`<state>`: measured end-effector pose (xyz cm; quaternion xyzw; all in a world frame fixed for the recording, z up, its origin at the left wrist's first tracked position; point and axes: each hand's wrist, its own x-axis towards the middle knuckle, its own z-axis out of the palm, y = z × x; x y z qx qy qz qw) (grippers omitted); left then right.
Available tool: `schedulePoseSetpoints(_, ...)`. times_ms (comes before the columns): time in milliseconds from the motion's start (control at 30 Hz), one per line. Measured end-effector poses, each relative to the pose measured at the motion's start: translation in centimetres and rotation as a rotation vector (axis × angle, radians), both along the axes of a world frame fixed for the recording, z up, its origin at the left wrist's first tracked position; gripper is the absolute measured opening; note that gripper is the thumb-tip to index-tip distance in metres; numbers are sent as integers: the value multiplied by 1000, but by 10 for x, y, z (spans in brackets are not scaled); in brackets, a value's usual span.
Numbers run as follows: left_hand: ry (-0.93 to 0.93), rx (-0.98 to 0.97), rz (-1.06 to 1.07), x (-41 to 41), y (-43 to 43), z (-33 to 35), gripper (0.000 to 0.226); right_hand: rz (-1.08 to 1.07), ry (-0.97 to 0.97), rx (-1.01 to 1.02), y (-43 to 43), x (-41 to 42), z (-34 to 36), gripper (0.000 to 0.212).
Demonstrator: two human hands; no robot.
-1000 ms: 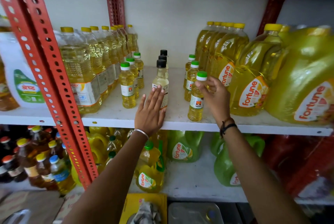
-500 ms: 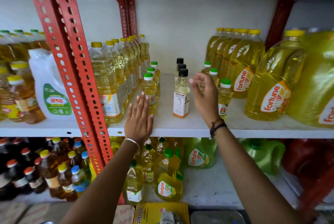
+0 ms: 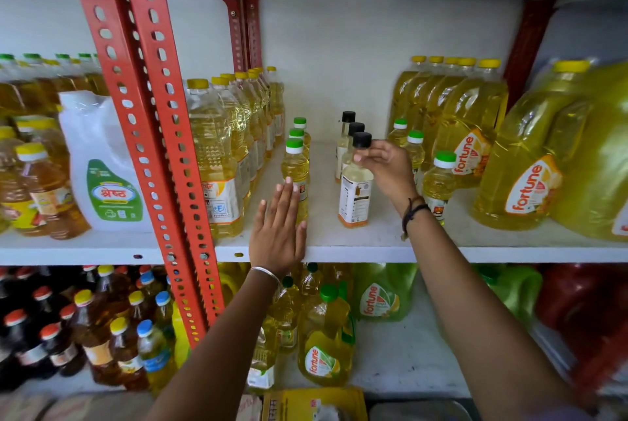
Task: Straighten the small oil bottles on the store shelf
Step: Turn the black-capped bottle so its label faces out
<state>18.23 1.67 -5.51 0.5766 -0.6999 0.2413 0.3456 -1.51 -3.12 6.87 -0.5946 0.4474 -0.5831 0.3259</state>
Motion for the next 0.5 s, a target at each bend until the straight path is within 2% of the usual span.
schedulePoseSetpoints(267, -8, 13, 1, 1, 1, 0, 63, -199, 100, -25, -6, 10, 0, 43)
schedulePoseSetpoints(367, -11, 13, 3, 0, 0, 0, 64, -198, 142, -36, -5, 10, -1, 44)
schedulePoseSetpoints(500, -13, 17, 7, 1, 0, -1, 64, -125, 202, 2, -7, 7, -1, 34)
